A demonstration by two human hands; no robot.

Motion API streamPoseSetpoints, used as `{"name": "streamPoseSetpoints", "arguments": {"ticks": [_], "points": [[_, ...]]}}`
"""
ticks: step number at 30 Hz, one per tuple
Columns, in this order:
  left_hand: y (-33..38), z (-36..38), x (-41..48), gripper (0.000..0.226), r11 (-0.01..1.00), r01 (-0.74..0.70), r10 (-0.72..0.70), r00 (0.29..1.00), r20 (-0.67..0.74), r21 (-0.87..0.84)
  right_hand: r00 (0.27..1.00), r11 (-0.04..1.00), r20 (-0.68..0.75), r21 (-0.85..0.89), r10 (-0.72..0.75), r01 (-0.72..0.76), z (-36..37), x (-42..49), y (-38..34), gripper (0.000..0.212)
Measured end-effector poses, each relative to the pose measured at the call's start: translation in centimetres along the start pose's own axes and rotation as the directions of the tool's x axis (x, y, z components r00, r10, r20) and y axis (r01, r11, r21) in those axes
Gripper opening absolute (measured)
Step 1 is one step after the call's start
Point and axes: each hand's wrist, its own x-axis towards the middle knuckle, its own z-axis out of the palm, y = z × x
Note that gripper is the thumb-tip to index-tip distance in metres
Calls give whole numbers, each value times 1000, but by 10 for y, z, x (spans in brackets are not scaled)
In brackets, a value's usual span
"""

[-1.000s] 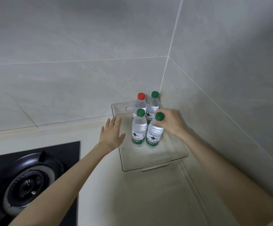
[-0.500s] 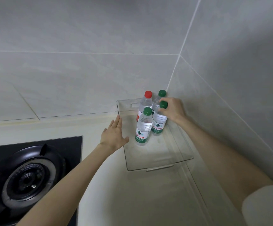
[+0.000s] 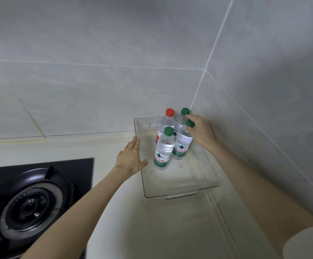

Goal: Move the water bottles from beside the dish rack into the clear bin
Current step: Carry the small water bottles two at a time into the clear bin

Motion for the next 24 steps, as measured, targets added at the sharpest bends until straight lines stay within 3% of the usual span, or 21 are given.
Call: {"name": "streamPoseSetpoints", "arguments": {"ticks": [2,5,7,12,24], "points": [[0,0,0,90,1000,-2,2,1000,1,-7,995,994,12,58,-96,95,-7,-6,-18,40],[1,-1,-2,89,1000,-9,9,1000,3,-17,940,983,293,105,-177,153,-8,-15,-44,43],[-1,-2,-3,88,999,-11,11,1000,4,-32,899,980,391,38,-196,197,-1,-14,-50,45],[-7,-1,-2,88,997,-18,19,1000,14,-74,904,965,364,-43,-226,259,4,-1,-65,18],[-10,6,3,91,995,-24,24,1000,8,-99,914,966,329,-21,-238,259,29,54,-89,30]]}}
